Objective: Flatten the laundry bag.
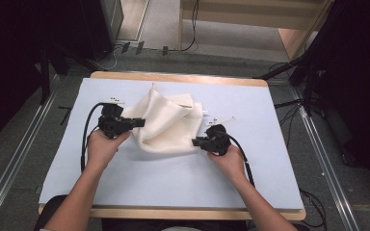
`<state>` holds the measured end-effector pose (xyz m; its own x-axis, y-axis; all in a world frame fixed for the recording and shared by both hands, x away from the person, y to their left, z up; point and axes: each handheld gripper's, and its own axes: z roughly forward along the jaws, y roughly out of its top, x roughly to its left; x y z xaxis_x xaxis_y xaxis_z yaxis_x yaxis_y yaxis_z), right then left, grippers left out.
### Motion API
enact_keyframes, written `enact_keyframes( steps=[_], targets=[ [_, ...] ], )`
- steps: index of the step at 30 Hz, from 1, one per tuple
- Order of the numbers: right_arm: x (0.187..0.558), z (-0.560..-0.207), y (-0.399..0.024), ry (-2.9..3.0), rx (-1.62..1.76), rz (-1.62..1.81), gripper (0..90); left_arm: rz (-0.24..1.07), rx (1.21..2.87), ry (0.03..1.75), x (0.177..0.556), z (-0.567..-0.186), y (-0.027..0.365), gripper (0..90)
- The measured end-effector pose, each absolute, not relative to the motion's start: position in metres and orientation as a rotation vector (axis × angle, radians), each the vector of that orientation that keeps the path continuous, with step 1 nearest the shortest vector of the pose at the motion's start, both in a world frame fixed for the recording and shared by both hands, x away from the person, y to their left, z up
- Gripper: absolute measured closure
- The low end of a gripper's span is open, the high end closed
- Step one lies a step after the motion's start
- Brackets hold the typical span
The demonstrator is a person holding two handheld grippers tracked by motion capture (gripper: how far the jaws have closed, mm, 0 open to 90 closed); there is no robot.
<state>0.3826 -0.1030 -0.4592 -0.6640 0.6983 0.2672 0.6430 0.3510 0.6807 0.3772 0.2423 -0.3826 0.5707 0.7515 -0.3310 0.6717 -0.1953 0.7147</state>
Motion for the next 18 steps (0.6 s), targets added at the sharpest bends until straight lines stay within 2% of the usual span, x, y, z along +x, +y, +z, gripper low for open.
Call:
enact_keyframes(
  steps=[14,18],
  targets=[
    [0.404,-0.447,-0.124,2.425,1.271,1.206,84.5,0.203,1.873,1.193,0.362,-0.381,0.262,88.0],
    [0.411,-0.444,-0.13,2.398,1.295,1.211,84.9,0.191,1.853,1.197,0.358,-0.384,0.262,88.0]
  ],
)
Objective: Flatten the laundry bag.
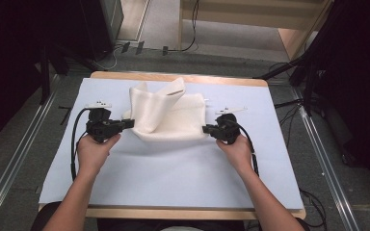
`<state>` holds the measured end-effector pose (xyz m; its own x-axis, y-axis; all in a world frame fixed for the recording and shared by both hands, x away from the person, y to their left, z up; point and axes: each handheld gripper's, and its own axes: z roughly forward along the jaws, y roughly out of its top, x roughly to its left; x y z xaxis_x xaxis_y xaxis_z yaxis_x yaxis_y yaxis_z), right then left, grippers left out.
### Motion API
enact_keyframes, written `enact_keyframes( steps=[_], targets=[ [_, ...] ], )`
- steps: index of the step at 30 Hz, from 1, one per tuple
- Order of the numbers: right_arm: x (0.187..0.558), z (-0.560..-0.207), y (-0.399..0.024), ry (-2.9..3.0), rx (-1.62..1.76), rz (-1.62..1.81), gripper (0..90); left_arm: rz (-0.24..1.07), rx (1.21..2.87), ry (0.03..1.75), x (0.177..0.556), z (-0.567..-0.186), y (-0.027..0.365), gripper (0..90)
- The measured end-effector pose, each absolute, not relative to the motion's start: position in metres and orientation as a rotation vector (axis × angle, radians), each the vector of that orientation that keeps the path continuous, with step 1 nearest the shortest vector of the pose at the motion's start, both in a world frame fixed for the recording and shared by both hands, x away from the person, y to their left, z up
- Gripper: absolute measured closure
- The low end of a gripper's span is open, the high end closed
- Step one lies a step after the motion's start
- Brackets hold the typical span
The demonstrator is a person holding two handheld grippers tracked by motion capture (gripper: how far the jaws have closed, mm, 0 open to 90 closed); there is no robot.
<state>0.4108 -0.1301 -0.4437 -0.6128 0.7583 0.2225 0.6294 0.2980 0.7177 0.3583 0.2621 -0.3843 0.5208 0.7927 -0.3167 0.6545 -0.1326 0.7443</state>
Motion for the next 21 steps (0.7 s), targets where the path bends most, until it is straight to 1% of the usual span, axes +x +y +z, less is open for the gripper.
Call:
enact_keyframes(
  steps=[4,8,15,17,18,21],
  targets=[
    [0.417,-0.441,-0.135,2.382,1.282,1.203,85.3,0.185,1.848,1.212,0.355,-0.389,0.261,88.1],
    [0.427,-0.442,-0.14,2.367,1.298,1.191,85.6,0.087,1.809,1.241,0.35,-0.401,0.259,88.0],
    [0.447,-0.455,-0.142,2.408,1.317,1.146,85.0,0.05,1.863,1.252,0.344,-0.418,0.248,85.5],
    [0.449,-0.457,-0.142,2.424,1.341,1.152,81.5,0.041,1.878,1.254,0.343,-0.42,0.248,84.2],
    [0.449,-0.457,-0.142,2.433,1.358,1.15,77.2,0.043,1.878,1.256,0.342,-0.421,0.249,84.1],
    [0.448,-0.453,-0.144,2.435,1.353,1.153,68.4,0.028,1.882,1.278,0.34,-0.428,0.249,84.1]
  ],
)
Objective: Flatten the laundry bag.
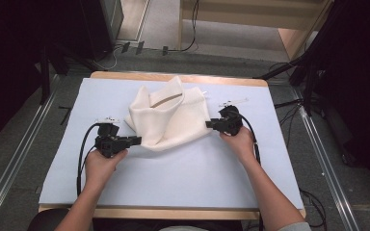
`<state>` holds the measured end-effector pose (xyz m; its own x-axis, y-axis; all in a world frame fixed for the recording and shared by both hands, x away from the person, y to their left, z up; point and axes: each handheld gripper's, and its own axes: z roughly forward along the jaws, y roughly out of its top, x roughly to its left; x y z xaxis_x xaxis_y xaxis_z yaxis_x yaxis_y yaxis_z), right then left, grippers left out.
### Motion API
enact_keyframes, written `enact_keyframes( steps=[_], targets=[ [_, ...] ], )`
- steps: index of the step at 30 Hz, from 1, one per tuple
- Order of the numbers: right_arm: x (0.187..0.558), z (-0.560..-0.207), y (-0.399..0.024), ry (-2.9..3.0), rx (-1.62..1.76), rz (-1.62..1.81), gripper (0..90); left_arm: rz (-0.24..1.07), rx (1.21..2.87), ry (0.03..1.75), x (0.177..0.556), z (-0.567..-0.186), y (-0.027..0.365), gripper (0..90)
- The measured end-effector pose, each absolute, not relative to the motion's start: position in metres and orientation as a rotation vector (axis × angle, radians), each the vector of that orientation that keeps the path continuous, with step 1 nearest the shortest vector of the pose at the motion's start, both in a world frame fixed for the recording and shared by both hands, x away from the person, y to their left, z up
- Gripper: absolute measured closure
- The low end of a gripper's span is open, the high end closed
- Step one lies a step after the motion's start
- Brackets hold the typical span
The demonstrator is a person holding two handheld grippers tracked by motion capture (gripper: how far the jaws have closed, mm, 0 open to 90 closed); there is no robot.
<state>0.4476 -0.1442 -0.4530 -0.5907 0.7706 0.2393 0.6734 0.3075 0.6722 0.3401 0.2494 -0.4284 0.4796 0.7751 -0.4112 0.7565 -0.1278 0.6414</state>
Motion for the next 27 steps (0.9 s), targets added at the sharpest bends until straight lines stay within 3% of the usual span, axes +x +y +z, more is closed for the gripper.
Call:
enact_keyframes(
  steps=[7,12,17,22,26,27],
  targets=[
    [0.439,-0.435,-0.152,2.361,1.317,1.183,50.2,0.042,1.9,1.316,0.336,-0.432,0.256,81.3],
    [0.439,-0.436,-0.158,2.395,1.331,1.187,46.9,0.102,1.902,1.346,0.321,-0.424,0.267,79.9],
    [0.44,-0.444,-0.159,2.435,1.374,1.201,47.3,0.128,1.879,1.298,0.306,-0.408,0.285,66.4],
    [0.438,-0.448,-0.153,2.472,1.368,1.187,52.5,0.113,1.816,1.295,0.302,-0.399,0.297,58.3],
    [0.436,-0.451,-0.146,2.483,1.312,1.106,80.0,0.139,1.827,1.308,0.305,-0.399,0.299,56.2],
    [0.436,-0.451,-0.145,2.479,1.285,1.088,81.4,0.141,1.83,1.318,0.306,-0.4,0.3,55.3]
  ],
)
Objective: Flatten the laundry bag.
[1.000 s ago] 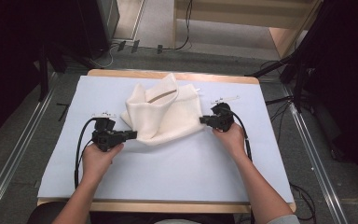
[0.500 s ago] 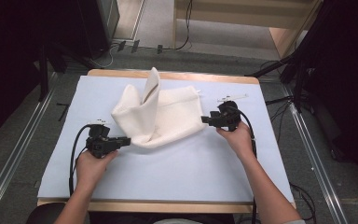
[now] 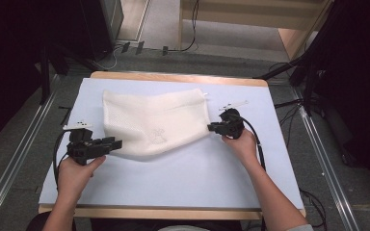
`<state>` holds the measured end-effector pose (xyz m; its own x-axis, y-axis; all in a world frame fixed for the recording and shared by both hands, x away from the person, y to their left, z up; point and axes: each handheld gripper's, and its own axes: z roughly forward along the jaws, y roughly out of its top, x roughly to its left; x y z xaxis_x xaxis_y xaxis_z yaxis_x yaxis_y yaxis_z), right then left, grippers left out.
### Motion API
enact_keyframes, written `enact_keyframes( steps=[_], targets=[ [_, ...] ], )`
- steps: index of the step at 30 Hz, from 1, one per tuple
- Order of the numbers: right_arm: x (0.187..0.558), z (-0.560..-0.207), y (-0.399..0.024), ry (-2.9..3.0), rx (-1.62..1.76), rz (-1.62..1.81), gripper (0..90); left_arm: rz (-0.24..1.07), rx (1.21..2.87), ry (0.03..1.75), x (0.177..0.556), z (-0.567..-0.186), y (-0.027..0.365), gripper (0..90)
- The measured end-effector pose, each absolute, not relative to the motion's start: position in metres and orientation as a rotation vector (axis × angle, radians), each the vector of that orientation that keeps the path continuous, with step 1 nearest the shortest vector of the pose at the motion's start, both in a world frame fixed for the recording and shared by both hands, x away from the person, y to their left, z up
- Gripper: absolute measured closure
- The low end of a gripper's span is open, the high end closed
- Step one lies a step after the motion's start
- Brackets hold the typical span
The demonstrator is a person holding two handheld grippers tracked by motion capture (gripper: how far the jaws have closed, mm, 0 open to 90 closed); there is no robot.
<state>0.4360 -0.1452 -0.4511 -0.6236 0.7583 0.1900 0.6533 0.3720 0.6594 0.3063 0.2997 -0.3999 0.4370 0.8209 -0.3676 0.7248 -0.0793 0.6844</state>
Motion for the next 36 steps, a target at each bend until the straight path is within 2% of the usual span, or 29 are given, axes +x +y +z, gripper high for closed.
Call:
enact_keyframes(
  steps=[9,16,18,22,25,29,32,33,35,36],
  targets=[
    [0.453,-0.451,-0.15,2.378,1.26,1.133,84.6,0.13,1.83,1.341,0.313,-0.401,0.308,49.2],
    [0.493,-0.447,-0.143,2.349,1.316,1.107,84.9,0.147,1.832,1.336,0.316,-0.397,0.312,43.6],
    [0.499,-0.451,-0.14,2.352,1.332,1.086,81.2,0.161,1.843,1.338,0.317,-0.397,0.313,42.7],
    [0.497,-0.447,-0.141,2.334,1.358,1.098,58.4,0.149,1.826,1.334,0.321,-0.39,0.318,40.6],
    [0.487,-0.436,-0.147,2.331,1.353,1.133,55.0,0.173,1.815,1.324,0.324,-0.382,0.318,39.3],
    [0.466,-0.428,-0.151,2.327,1.327,1.159,54.9,0.176,1.794,1.358,0.337,-0.38,0.317,38.2],
    [0.453,-0.428,-0.151,2.348,1.302,1.152,54.9,0.165,1.779,1.364,0.345,-0.383,0.314,40.3],
    [0.441,-0.43,-0.154,2.365,1.287,1.134,55.2,0.164,1.77,1.356,0.348,-0.385,0.31,48.0],
    [0.435,-0.432,-0.157,2.375,1.292,1.131,55.6,0.185,1.767,1.353,0.351,-0.387,0.304,50.6],
    [0.431,-0.434,-0.159,2.38,1.295,1.135,56.3,0.184,1.758,1.337,0.353,-0.387,0.302,57.7]
  ],
)
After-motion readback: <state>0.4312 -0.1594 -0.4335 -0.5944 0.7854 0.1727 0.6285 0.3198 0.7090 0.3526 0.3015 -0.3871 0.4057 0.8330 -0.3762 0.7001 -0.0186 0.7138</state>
